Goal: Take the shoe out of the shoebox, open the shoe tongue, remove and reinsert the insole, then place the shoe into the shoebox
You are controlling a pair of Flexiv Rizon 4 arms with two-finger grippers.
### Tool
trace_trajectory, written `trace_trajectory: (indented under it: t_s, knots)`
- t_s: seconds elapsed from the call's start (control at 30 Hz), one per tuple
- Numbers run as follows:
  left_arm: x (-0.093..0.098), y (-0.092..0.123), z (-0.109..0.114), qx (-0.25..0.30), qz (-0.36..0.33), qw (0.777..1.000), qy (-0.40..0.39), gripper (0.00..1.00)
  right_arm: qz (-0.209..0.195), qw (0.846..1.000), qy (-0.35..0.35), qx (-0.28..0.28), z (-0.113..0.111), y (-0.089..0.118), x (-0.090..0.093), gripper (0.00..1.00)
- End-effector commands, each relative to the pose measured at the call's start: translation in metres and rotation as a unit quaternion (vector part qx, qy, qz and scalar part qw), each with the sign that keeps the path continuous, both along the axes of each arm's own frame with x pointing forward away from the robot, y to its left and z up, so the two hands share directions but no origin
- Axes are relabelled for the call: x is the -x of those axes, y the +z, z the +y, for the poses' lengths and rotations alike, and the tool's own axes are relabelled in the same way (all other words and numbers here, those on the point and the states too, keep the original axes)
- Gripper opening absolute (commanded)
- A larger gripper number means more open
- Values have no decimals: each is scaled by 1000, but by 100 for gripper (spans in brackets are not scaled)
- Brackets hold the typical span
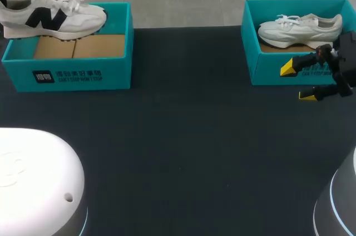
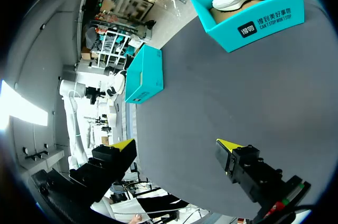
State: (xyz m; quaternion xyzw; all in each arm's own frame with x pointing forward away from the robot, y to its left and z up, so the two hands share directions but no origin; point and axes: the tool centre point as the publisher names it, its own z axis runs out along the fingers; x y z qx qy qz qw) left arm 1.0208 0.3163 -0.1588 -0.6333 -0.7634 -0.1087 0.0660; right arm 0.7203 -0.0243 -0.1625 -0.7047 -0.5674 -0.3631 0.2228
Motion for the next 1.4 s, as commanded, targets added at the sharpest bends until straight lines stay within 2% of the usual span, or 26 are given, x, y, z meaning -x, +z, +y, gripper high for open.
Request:
trace_trajectory:
  t_s: [0.03,0.1,0.23,0.77,1.07,1.4]
  knots:
    - [-10,-3,6,-2,-15,1000,-10,0,0,1000,-1,1,0,0,1,100]
    - [-16,-1,10,13,-23,999,-36,0,0,1000,-1,1,0,0,1,100]
    - [-26,-7,15,8,-35,998,-56,0,0,1000,-1,1,0,0,1,100]
    - [-51,-64,14,16,-21,998,-60,0,0,1000,-1,1,0,0,1,100]
    - [-50,-102,10,29,-16,996,-87,0,0,1000,-1,1,0,0,1,100]
    - [-51,-142,5,22,-19,997,-74,0,0,1000,-1,1,0,0,1,100]
